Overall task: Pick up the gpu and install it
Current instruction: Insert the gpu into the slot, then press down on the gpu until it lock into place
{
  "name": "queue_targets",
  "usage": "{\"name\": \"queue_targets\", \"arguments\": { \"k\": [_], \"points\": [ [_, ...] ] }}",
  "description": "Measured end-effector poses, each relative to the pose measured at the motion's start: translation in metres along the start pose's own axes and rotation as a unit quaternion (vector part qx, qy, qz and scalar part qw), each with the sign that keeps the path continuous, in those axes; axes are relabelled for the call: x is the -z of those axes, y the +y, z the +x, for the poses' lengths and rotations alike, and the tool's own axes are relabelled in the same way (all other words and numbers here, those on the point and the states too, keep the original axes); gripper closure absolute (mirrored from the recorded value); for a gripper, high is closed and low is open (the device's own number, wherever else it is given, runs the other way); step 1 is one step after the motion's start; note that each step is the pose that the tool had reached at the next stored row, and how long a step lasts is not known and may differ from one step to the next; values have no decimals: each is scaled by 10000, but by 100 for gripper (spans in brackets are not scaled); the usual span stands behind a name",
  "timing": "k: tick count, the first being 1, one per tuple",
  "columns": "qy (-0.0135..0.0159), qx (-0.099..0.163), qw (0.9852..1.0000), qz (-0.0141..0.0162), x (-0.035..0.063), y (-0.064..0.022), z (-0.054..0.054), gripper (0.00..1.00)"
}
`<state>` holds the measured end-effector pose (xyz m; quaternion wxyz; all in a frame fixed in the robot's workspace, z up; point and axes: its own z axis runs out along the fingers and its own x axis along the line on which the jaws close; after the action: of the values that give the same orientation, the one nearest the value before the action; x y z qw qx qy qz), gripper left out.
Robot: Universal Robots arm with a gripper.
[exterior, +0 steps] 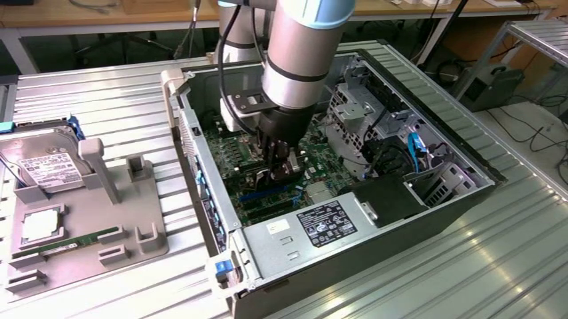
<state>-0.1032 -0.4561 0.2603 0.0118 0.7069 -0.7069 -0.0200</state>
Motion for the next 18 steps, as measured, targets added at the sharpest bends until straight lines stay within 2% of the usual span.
{"name": "queue_targets", "arguments": {
  "k": [3, 5, 8, 9, 10, 11, 12, 13, 14, 16, 18],
  "points": [
    [-46, 2, 10000, 1, -9, -1, -1, 74],
    [-65, 3, 10000, 0, -26, -1, 2, 74],
    [-65, -17, 10000, 0, -71, -3, 4, 72],
    [-65, -16, 10000, 0, -48, -2, 4, 60],
    [-66, -16, 10000, 1, 32, 1, 3, 60],
    [-66, -16, 10000, 1, 152, 6, -2, 60],
    [-65, -17, 10000, 0, 233, 16, -12, 61],
    [-59, -7, 10000, 2, 276, 76, -38, 80],
    [-59, -6, 10000, 2, 276, 78, -38, 89],
    [-59, -6, 10000, 2, 276, 78, -38, 89],
    [-55, -6, 10000, 72, 192, 141, -71, 89]
  ]
}}
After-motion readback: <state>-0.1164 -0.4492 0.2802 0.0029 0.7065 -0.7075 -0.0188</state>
